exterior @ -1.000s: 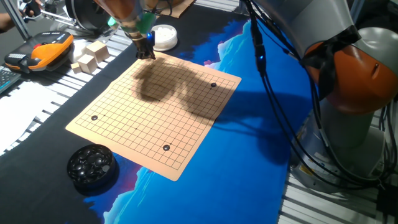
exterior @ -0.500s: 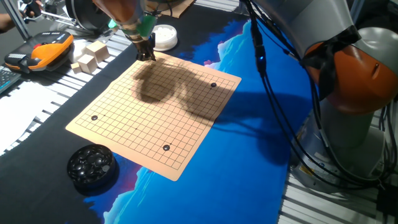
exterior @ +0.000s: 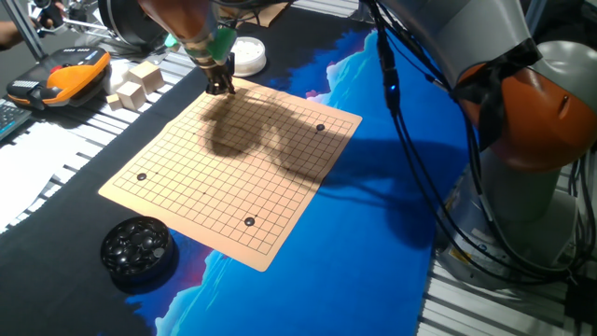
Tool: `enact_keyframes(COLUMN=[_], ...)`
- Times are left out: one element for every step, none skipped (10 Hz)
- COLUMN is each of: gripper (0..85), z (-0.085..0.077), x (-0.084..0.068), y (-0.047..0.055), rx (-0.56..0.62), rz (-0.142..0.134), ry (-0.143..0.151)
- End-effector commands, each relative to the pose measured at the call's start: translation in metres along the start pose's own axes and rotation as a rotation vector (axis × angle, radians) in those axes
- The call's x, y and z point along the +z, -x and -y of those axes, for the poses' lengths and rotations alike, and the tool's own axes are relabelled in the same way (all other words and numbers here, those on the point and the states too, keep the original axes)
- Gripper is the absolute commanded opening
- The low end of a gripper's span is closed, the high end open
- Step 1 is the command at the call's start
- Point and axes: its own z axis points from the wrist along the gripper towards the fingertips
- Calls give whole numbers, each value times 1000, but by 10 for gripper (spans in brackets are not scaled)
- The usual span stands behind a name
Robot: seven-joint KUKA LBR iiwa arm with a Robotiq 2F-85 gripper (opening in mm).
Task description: Play the first move as black on the 3-4 point in the upper right corner of the Go board
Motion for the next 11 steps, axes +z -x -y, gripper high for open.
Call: enact_keyframes(gripper=[0,0,0,0,0,0,0,0,0,0,0], z=[0,0,0,0,0,0,0,0,0,0,0], x=[0,0,0,0,0,0,0,0,0,0,0], y=[0,0,0,0,0,0,0,0,0,0,0], rx=[-1,-1,0,1,3,5,10,13,15,20,25], rz=[-1,-3,-4,-5,-5,-5,-5,-5,-4,-4,-3], ry=[-1,-5,-3,-8,-8,-10,-10,-10,-10,-12,-14])
